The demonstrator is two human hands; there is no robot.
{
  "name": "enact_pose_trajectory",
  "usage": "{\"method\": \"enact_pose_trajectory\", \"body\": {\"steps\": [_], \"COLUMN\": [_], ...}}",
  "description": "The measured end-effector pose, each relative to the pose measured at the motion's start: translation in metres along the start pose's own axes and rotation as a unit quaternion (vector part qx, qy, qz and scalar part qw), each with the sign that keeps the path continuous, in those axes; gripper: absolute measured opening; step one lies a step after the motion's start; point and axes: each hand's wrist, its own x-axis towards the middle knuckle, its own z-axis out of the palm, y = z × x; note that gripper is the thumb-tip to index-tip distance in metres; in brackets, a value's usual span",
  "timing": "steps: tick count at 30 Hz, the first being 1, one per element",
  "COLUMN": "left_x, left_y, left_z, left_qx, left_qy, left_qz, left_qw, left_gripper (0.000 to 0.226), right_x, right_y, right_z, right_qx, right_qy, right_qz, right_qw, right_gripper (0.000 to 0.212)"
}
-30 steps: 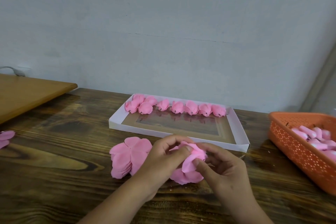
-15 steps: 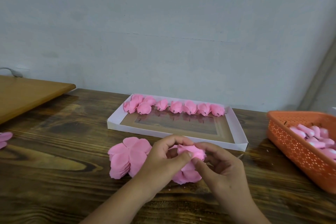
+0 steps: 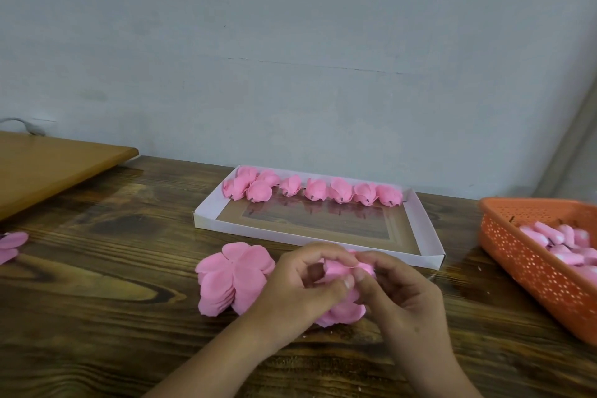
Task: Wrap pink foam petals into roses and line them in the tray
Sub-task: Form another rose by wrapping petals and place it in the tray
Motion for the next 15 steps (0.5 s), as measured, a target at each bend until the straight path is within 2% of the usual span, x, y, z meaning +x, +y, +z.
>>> {"method": "enact_pose_trajectory", "body": {"steps": [2,11,13,15], "left_x": [-0.0003,0.0041,0.0042,0.0035], "left_y": [-0.0006,-0.0031,-0.0035,-0.002], "left_z": [-0.0004,-0.0024,-0.0029,-0.0038], "left_qx": [-0.006,0.032,0.038,0.032], "left_qy": [-0.018,0.037,0.04,0.033], "left_qz": [-0.013,0.014,0.017,0.018], "left_qw": [1.0,0.999,0.998,0.999], "left_gripper": [0.019,0.019,0.022,0.016], "right_x": [0.0002,0.001,0.0008,0.0], "right_y": [0.0004,0.0022,0.0028,0.0027], "right_z": [-0.0002,0.0008,0.001,0.0013], "right_qx": [0.007,0.028,0.024,0.024], "right_qy": [0.007,-0.003,-0.005,0.002], "right_qz": [0.01,0.018,0.016,0.013], "right_qw": [1.0,0.999,1.0,1.0], "right_gripper": [0.02,0.022,0.024,0.024]}}
